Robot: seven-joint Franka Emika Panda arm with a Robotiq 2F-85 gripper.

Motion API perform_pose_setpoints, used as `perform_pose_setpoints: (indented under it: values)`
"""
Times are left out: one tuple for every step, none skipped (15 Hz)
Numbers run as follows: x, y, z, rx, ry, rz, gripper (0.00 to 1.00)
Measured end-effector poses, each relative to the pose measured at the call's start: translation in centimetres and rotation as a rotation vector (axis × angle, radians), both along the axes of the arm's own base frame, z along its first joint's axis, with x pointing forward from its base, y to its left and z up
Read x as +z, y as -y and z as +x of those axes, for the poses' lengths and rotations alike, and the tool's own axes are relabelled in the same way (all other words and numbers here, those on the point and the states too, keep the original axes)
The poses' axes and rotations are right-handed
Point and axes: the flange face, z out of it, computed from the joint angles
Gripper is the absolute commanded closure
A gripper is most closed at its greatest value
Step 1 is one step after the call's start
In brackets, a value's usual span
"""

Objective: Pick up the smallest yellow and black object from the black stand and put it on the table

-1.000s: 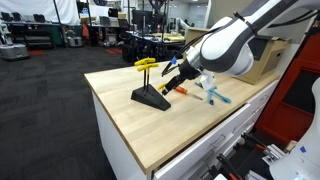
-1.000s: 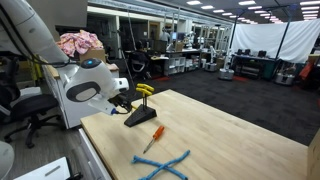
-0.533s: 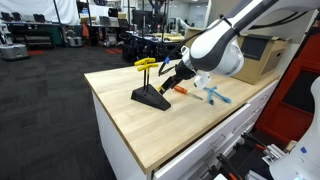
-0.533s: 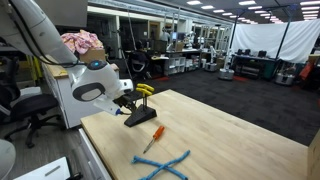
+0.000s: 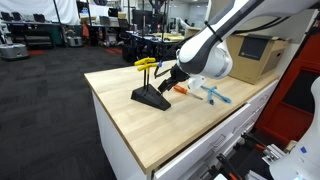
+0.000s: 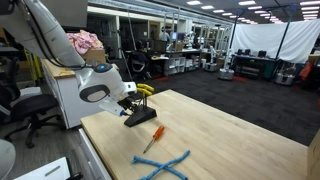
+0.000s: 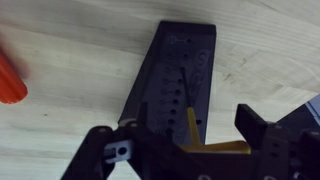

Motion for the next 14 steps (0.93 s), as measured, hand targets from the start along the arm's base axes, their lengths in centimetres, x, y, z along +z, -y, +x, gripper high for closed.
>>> perform_pose_setpoints:
  values:
    - [-0.3,0.0,0.2,-0.003,-0.002,-0.005,0.49]
    - [-0.5,0.0,0.4,-0.006,-0.005,-0.009,0.55]
    - [-0.8,0.0,0.6,-0.008,-0.007,-0.012,0.63]
    - [-1.0,0.0,0.7,-0.010,-0.009,-0.014,0.69]
    - [-1.1,-0.1,0.8,-0.011,-0.010,-0.016,0.77]
    - [-1.2,-0.1,0.9,-0.012,-0.011,-0.017,0.83]
    - [-1.2,-0.1,0.9,-0.010,-0.011,-0.017,0.91]
    - [-1.3,-0.2,0.9,-0.008,-0.011,-0.017,0.97]
    - [-1.3,-0.2,0.9,-0.006,-0.011,-0.017,1.00]
    - [-1.3,-0.2,0.9,-0.005,-0.012,-0.017,1.00]
    - [-1.3,-0.3,0.9,-0.003,-0.012,-0.016,1.00]
    - [-1.3,-0.4,0.8,0.001,-0.012,-0.015,0.98]
    - [-1.3,-0.4,0.8,0.006,-0.011,-0.016,0.98]
    - [-1.3,-0.4,0.8,0.010,-0.010,-0.017,0.98]
